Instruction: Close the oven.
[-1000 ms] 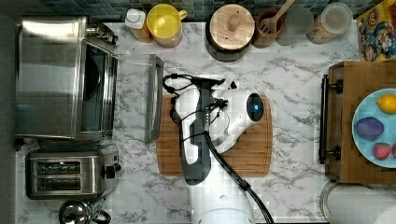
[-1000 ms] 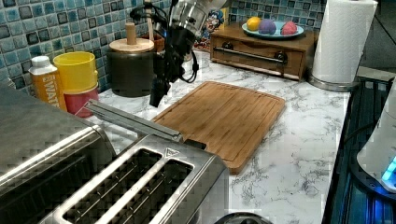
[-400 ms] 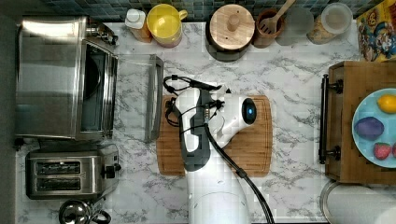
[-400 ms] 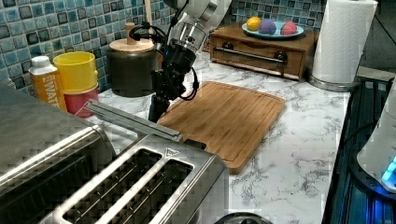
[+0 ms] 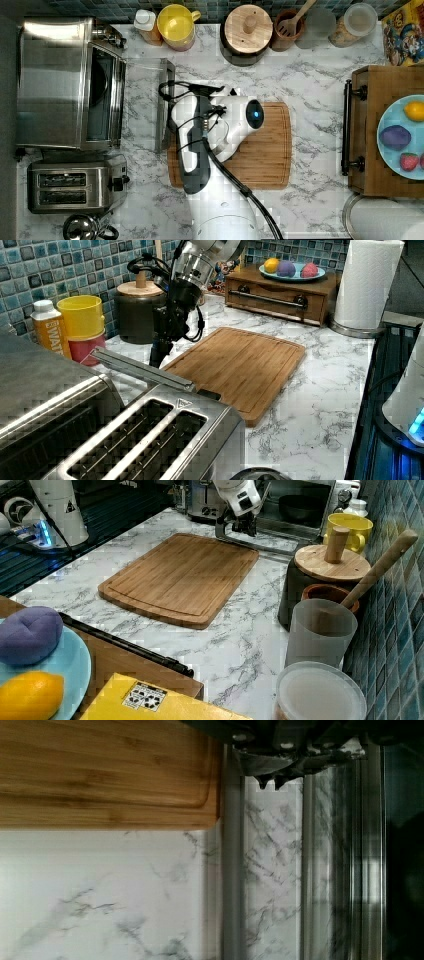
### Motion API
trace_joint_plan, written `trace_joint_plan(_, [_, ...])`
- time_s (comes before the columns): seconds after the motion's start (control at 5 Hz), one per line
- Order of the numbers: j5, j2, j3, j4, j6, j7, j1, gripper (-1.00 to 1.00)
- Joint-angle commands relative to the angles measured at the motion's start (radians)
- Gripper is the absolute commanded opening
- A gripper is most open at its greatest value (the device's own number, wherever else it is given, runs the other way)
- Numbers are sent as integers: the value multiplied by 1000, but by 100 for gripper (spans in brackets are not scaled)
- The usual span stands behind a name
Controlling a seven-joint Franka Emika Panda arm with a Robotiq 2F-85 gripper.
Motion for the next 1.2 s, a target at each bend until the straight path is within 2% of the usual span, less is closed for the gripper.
trace_joint_plan(0.2, [-149,77,24,188,-24,180,82,-100])
trace_joint_plan(0.6, [-5,78,17,191,-37,178,29,-100])
trace_joint_plan(0.8, [32,97,30,211,-75,148,19,-100])
trace_joint_plan(1.0, [66,72,46,209,-89,112,20,-100])
trace_joint_plan(1.2, [74,32,66,206,-66,102,47,-100])
